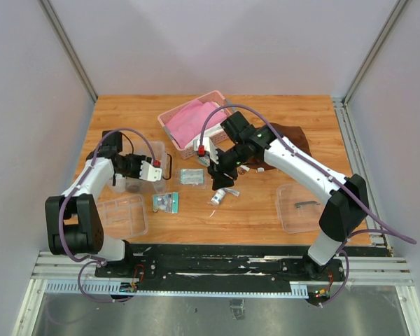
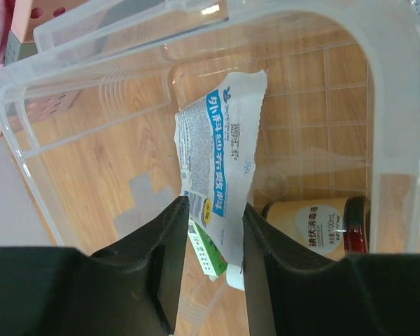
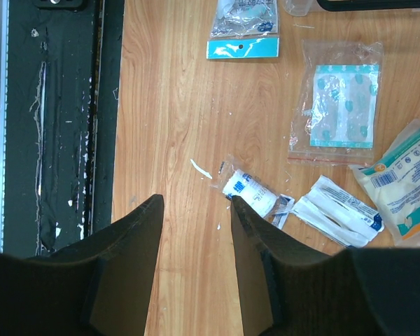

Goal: Organize the medicine kit
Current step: Place the medical item at the medicine box.

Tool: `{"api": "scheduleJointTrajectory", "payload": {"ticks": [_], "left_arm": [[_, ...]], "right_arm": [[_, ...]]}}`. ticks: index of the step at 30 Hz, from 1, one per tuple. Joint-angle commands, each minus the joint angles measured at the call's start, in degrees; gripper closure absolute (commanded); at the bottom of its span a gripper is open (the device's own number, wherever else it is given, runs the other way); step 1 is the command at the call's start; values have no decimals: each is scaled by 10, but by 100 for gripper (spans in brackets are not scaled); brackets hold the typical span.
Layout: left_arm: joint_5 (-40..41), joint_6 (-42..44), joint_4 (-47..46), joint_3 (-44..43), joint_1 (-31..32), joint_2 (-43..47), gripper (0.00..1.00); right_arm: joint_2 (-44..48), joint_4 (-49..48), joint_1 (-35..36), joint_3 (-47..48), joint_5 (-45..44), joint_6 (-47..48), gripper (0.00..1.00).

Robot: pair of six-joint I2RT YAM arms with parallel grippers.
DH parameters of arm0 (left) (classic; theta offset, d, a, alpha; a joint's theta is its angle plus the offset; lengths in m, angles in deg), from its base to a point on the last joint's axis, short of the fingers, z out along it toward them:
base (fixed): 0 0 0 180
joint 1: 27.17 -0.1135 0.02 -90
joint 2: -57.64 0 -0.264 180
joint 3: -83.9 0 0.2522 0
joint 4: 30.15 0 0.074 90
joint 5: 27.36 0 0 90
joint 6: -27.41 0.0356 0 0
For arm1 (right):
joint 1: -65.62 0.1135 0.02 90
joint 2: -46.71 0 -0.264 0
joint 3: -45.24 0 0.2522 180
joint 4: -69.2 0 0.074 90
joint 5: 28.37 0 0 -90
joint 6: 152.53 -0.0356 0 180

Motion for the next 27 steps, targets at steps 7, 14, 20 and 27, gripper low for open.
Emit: {"api": "scheduleJointTrajectory", "payload": {"ticks": [7, 14, 20, 27], "left_arm": [[19, 6, 67, -44, -7, 35, 52], [29, 5, 89, -64, -18, 53, 50], [-7, -25, 116, -97, -34, 60, 48], [-54, -67, 122, -102, -47, 53, 47]], "right_arm": [[-16, 20, -2, 9, 8, 10, 55], [-17, 22, -2, 10, 11, 10, 56], [-16, 22, -2, 11, 15, 10, 56], [-17, 26, -2, 12, 20, 10, 56]]}}
